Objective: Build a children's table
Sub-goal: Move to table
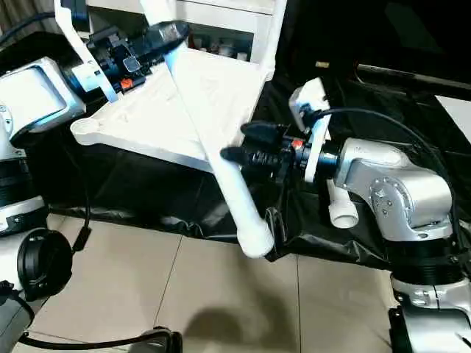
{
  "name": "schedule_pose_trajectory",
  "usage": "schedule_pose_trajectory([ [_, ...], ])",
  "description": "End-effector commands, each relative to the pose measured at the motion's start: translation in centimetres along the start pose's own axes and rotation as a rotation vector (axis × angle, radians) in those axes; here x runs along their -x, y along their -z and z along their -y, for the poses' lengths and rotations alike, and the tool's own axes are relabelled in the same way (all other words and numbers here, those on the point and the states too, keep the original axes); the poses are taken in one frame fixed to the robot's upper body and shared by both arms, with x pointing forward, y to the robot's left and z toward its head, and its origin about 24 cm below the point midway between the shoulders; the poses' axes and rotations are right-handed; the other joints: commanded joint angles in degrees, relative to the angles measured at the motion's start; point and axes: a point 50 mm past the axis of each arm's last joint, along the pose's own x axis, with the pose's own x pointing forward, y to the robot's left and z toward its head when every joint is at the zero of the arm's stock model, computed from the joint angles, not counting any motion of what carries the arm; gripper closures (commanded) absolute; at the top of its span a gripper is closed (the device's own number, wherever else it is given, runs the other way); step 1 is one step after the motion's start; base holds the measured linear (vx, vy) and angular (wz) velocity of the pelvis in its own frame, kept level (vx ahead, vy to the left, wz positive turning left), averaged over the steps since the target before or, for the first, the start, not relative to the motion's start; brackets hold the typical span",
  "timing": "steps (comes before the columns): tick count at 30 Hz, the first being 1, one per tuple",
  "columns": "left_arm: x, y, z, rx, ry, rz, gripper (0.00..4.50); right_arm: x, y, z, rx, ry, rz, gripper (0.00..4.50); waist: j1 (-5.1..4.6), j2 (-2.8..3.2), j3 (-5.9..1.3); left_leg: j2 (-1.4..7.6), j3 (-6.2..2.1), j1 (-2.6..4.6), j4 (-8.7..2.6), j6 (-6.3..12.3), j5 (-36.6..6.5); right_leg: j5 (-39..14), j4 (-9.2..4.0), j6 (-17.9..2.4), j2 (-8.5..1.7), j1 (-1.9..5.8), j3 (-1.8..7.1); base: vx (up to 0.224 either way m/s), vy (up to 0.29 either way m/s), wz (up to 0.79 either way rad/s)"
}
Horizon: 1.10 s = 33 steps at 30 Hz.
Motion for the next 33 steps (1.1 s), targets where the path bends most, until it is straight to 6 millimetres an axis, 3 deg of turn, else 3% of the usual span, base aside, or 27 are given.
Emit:
schedule_pose_trajectory([
  [1, -0.1, -0.1, 0.8, -0.004, 0.035, 0.003, 3.0, 0.1, 0.2, -0.4, 0.001, -0.02, -0.031, 0.0, -0.11, 0.05, -4.65, 5.61, -2.68, 2.83, -4.04, -2.33, -9.7, -1.6, -5.34, -11.6, -6.8, 2.18, 3.64, 0.0, 0.0, 0.0],
  [19, -0.1, 0.1, 1.3, -0.022, 0.04, -0.031, 3.0, -1.0, 2.4, -1.3, 0.011, -0.067, -0.188, 0.0, 0.0, -0.11, -4.7, 5.68, -2.7, 2.88, -4.15, -3.37, -10.0, -3.7, -5.54, -9.6, -6.78, 2.11, 3.83, 0.0, 0.0, 0.0],
  [33, -0.8, 1.1, 2.1, -0.07, 0.071, -0.091, 3.0, -1.5, 4.7, -1.7, -0.061, -0.127, -0.322, 0.0, -0.01, -0.31, -4.79, 5.67, -2.66, 2.84, -3.99, -2.88, -9.0, -2.8, -5.39, -10.1, -6.74, 2.17, 3.8, 0.0, 0.0, 0.0],
])
